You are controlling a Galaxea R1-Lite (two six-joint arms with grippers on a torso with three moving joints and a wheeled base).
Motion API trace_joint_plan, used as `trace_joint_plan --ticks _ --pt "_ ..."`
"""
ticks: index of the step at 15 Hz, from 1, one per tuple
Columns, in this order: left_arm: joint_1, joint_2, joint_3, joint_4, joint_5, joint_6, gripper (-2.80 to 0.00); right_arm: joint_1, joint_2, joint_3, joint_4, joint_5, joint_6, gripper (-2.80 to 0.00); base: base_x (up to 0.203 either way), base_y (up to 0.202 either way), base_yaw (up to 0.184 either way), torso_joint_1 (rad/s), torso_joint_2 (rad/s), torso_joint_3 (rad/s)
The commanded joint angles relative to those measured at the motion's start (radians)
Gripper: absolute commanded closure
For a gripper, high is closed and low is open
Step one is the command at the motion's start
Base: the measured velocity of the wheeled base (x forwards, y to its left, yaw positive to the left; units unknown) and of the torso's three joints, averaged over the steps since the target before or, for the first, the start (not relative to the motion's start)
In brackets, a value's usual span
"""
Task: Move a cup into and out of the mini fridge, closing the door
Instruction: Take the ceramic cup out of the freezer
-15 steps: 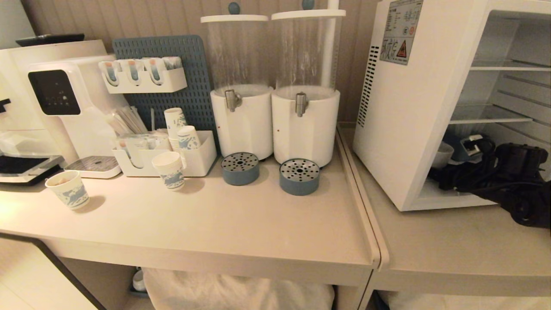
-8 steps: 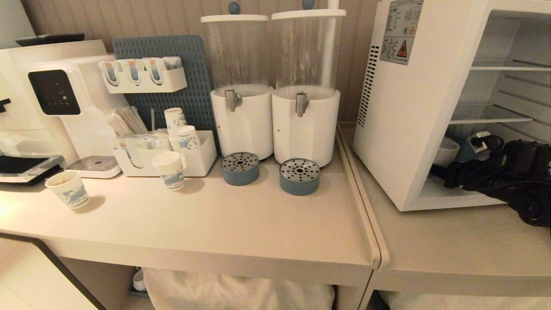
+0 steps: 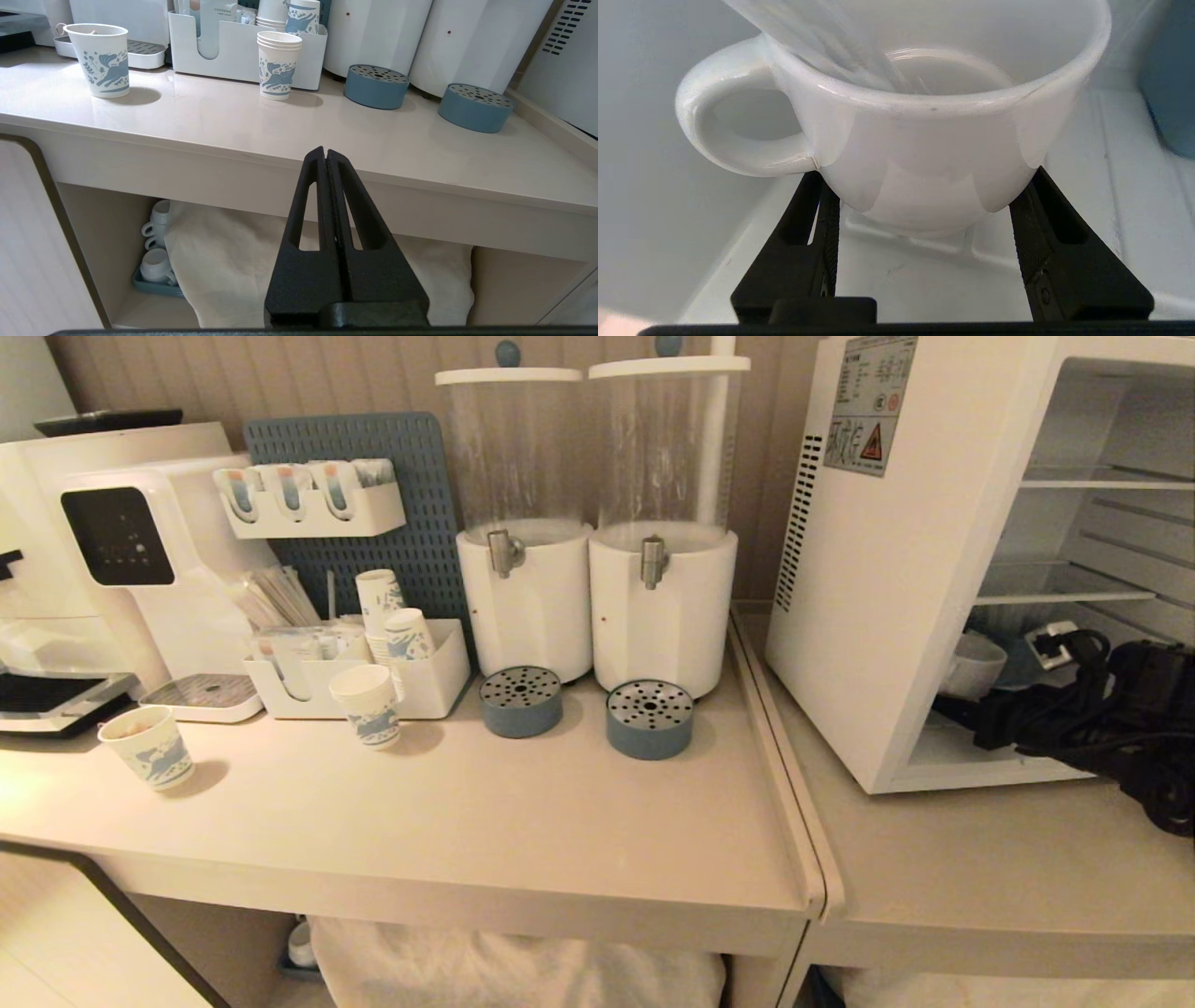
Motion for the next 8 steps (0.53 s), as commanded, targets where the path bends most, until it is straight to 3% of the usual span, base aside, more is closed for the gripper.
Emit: trace_joint_plan --ticks 1,8 --pt "0.000 -0.005 0.040 -0.001 0.000 -0.001 0.00 -0.011 -0.021 0.040 -0.038 0.003 0.001 0.00 0.000 0.000 0.000 0.000 0.00 0.000" --pt "0.000 -0.005 0.040 -0.001 0.000 -0.001 0.00 -0.013 -0.100 0.100 -0.040 0.026 0.004 0.00 0.000 0.000 0.000 0.000 0.00 0.000"
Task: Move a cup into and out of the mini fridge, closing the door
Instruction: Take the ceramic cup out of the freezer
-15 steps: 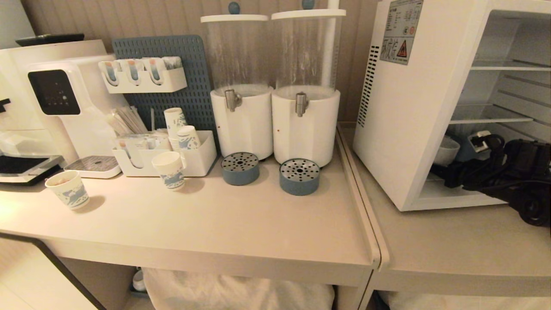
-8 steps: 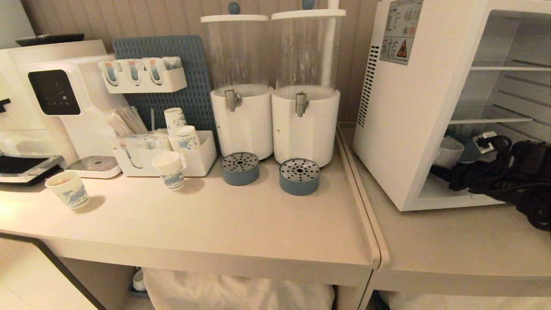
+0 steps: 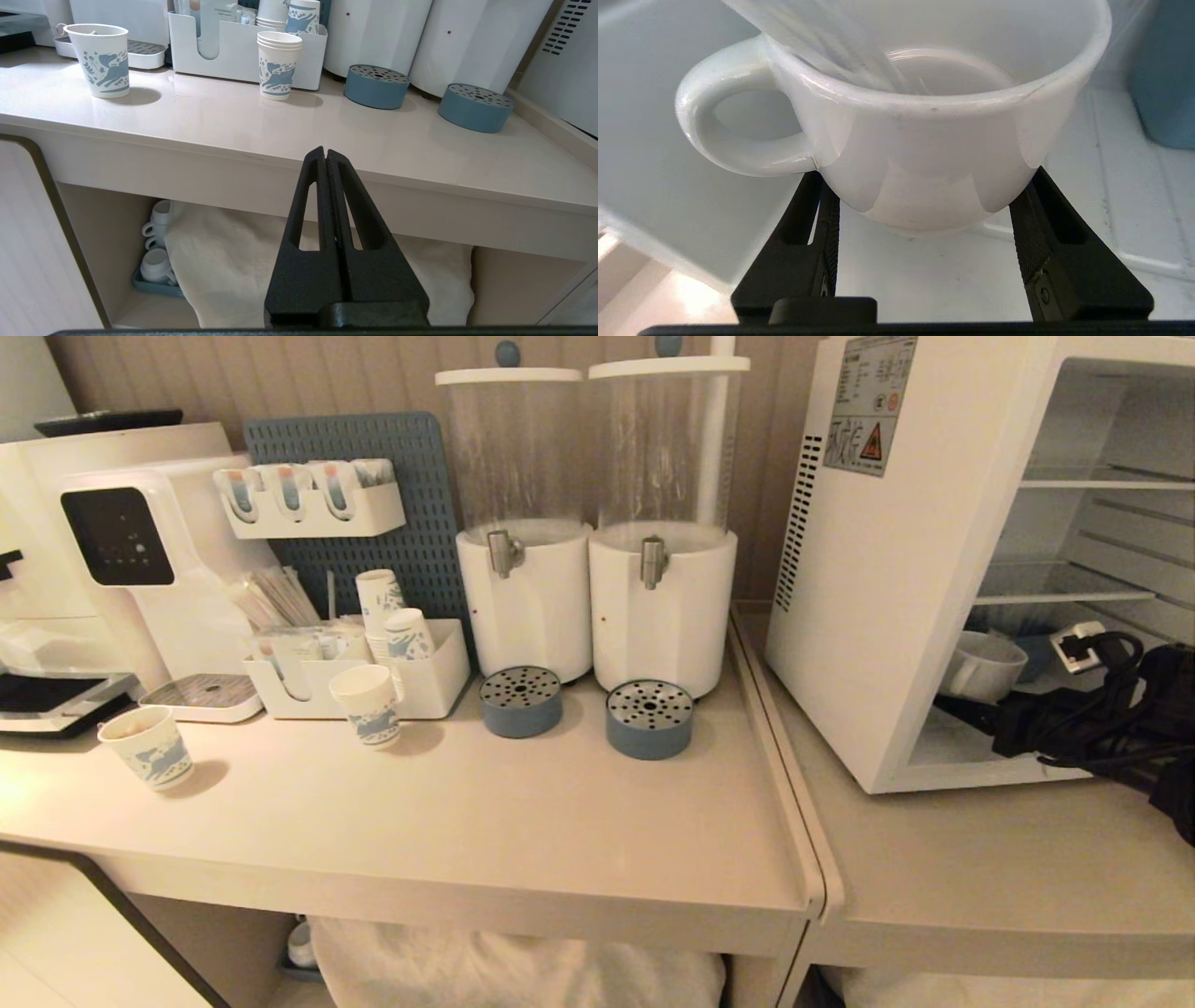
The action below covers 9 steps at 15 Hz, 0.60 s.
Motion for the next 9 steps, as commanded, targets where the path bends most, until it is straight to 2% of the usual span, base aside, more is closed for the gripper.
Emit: trace_joint_plan --ticks 1,5,9 --pt "0.000 -0.005 0.040 -0.001 0.000 -0.001 0.00 -0.001 -0.026 0.018 -0.009 0.003 -0.001 0.00 0.000 0.000 0.000 0.000 0.00 0.000" --pt "0.000 -0.005 0.040 -0.001 0.000 -0.001 0.00 -0.003 -0.037 0.049 -0.015 0.007 -0.002 0.00 0.000 0.000 0.000 0.000 0.00 0.000" --pt "0.000 -0.005 0.040 -0.001 0.000 -0.001 0.00 -0.020 -0.074 0.093 -0.016 0.044 -0.003 0.00 0.000 0.000 0.000 0.000 0.00 0.000"
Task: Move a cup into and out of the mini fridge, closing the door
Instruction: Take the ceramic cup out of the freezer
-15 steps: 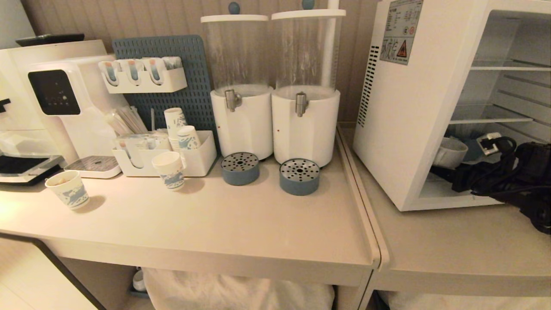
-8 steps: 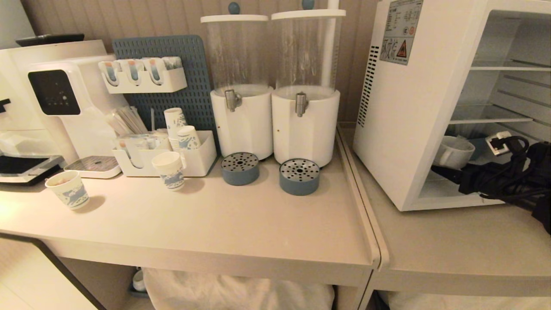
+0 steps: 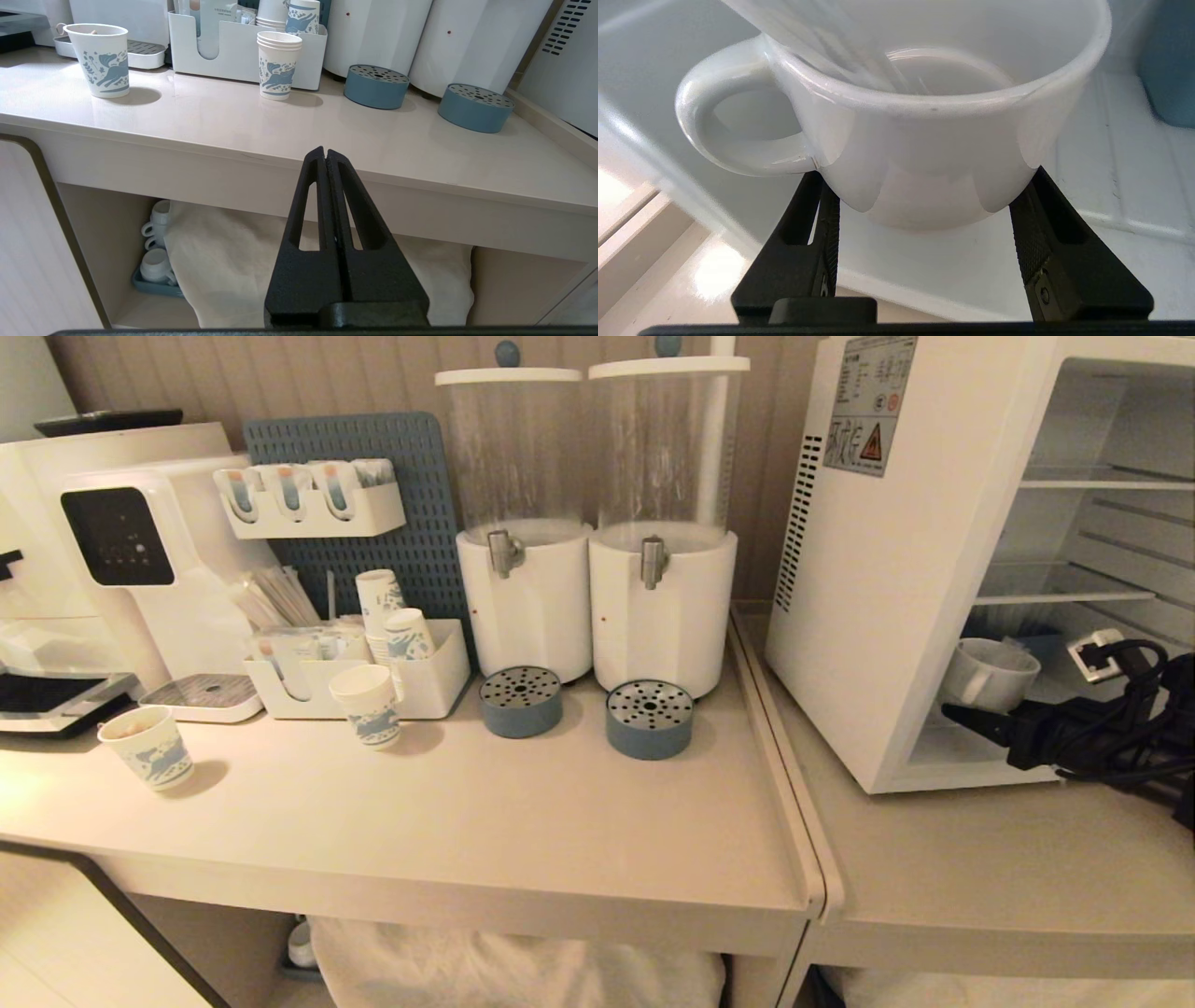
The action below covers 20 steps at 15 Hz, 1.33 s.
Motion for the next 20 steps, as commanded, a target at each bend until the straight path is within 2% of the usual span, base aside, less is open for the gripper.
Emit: trace_joint_plan --ticks 1,11,20 --pt "0.000 -0.005 0.040 -0.001 0.000 -0.001 0.00 -0.006 -0.043 0.037 -0.006 0.006 -0.002 0.00 0.000 0.000 0.000 0.000 0.00 0.000" --pt "0.000 -0.005 0.040 -0.001 0.000 0.001 0.00 -0.007 -0.218 0.202 -0.006 0.030 -0.004 0.00 0.000 0.000 0.000 0.000 0.00 0.000" --pt "0.000 -0.005 0.040 -0.001 0.000 0.001 0.00 -0.059 -0.406 0.340 0.005 0.112 0.003 0.00 0.000 0.000 0.000 0.000 0.00 0.000"
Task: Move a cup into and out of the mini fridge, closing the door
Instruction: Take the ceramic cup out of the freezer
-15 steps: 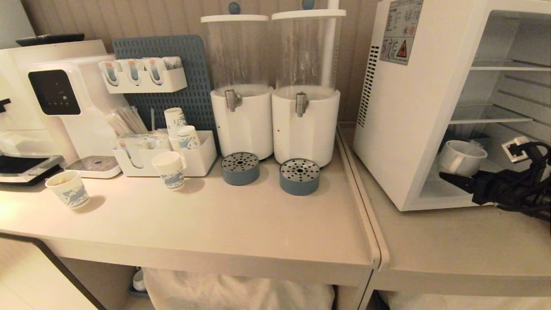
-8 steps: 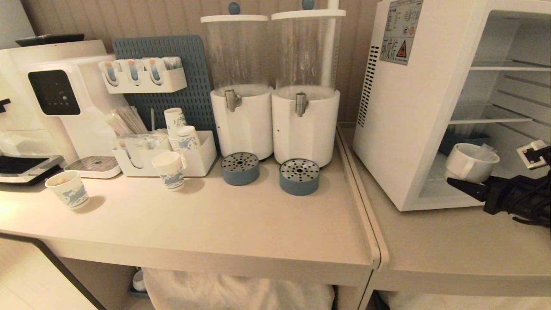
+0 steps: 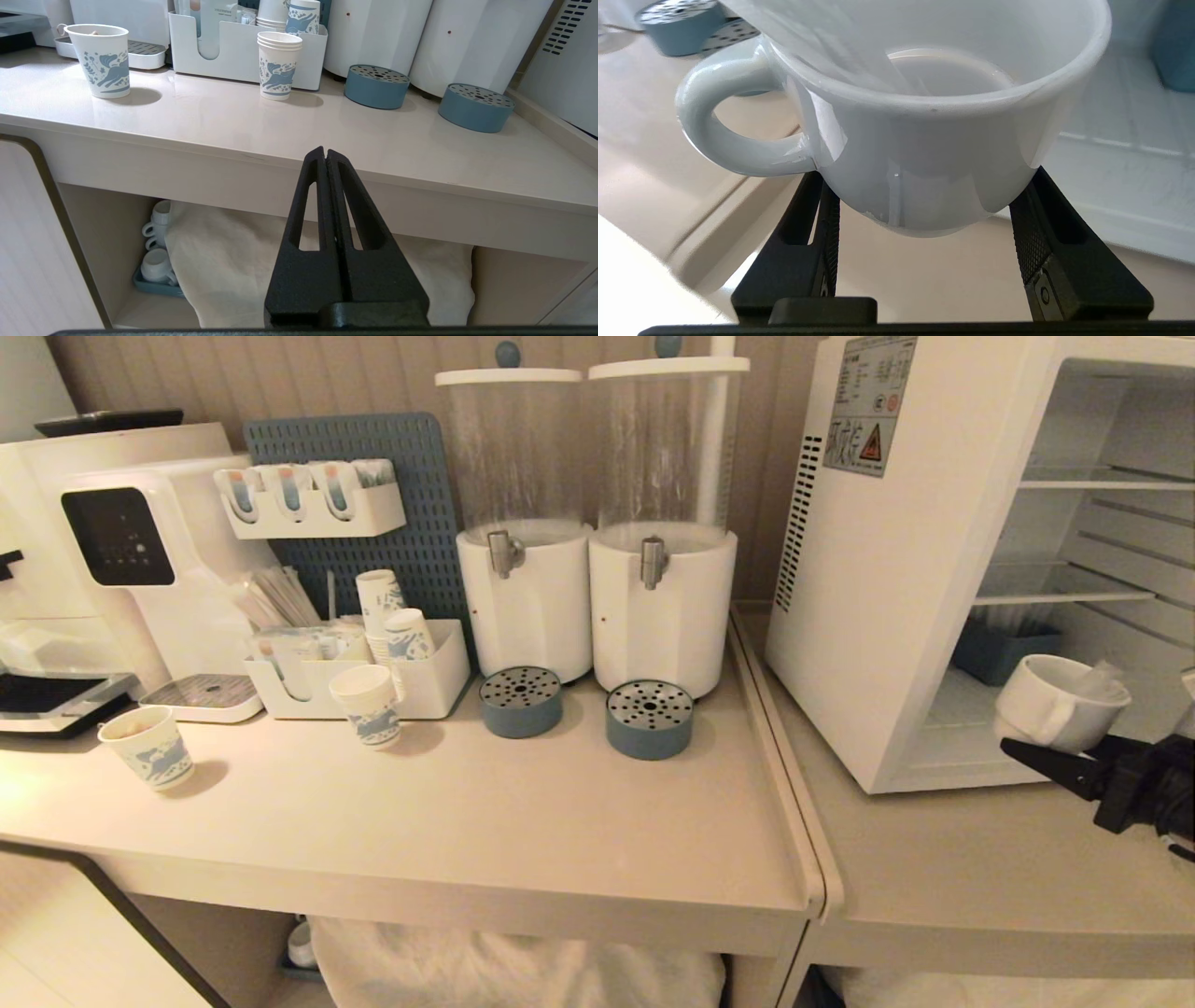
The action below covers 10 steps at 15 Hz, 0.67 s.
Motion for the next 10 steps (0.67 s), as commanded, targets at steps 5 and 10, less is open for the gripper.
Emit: trace_joint_plan --ticks 5,10 --pt "0.000 -0.005 0.040 -0.001 0.000 -0.001 0.00 -0.030 -0.161 0.057 0.032 0.032 0.000 0.00 0.000 0.000 0.000 0.000 0.00 0.000" --pt "0.000 -0.005 0.040 -0.001 0.000 -0.001 0.00 -0.028 -0.318 0.056 0.174 0.081 -0.003 0.00 0.000 0.000 0.000 0.000 0.00 0.000"
